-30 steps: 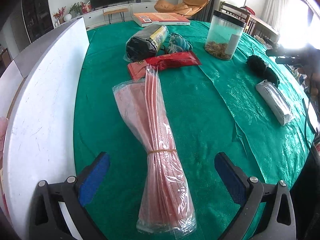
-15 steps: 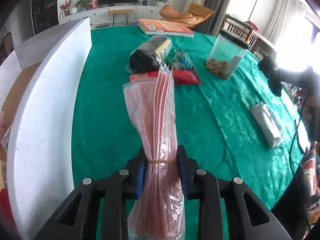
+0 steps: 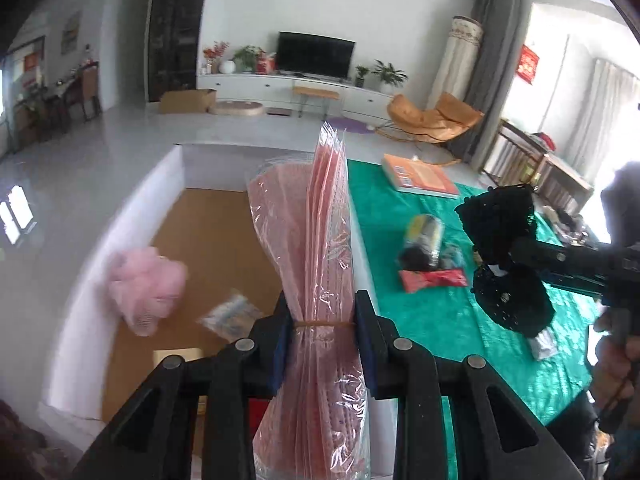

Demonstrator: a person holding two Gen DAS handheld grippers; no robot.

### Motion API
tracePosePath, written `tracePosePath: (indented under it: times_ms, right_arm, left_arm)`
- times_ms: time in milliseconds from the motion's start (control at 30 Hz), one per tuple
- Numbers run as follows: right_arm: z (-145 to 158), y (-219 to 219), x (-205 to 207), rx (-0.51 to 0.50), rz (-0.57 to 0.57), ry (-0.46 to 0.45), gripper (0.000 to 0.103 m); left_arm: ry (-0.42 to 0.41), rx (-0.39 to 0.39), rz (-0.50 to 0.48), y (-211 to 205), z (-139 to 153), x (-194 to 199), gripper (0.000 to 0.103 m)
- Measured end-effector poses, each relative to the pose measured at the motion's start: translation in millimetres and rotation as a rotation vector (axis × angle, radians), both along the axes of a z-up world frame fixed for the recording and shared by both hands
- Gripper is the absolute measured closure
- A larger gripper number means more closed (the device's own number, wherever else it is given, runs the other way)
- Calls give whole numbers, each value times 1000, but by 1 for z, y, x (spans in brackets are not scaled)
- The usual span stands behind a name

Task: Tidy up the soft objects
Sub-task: 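Carry both items to the white box and open both tools to drop them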

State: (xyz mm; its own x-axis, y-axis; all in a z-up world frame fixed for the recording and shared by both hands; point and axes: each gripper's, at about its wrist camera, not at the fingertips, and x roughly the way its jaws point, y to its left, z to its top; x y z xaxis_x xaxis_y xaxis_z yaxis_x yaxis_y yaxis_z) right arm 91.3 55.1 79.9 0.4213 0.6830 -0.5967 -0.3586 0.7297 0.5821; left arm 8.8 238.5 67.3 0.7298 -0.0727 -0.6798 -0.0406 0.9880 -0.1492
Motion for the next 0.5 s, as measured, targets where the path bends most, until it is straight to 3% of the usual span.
tracePosePath:
  times_ms: [33, 67, 100, 133, 200, 300, 433, 500]
  right_arm:
    - [4, 28, -5, 8, 53, -10, 64]
    - [6, 56, -9, 15, 101, -12, 55]
    - [5, 77, -12, 22, 142, -9, 34]
    - [2, 94, -12, 11, 171, -8, 22]
    - [-4, 110, -14, -40, 179, -20, 21]
    - [-16, 96, -21, -113, 145, -66, 20]
    - [-57, 40, -29, -398, -4, -196, 20]
    - [-93, 9, -30, -524, -85, -186, 21]
  left_arm:
    - [8, 40, 52, 11, -2, -1, 69]
    - [22, 68, 98, 21, -5, -1, 51]
    - [36, 80, 134, 30, -9, -1, 18]
    - [38, 83, 169, 38, -13, -3, 3]
    - [-19, 74, 228, 47, -17, -13, 0]
    - [-15, 15, 216, 45, -23, -13, 0]
    - [-38, -63, 82, 2, -25, -9, 0]
    - [-39, -92, -20, -37, -26, -5, 0]
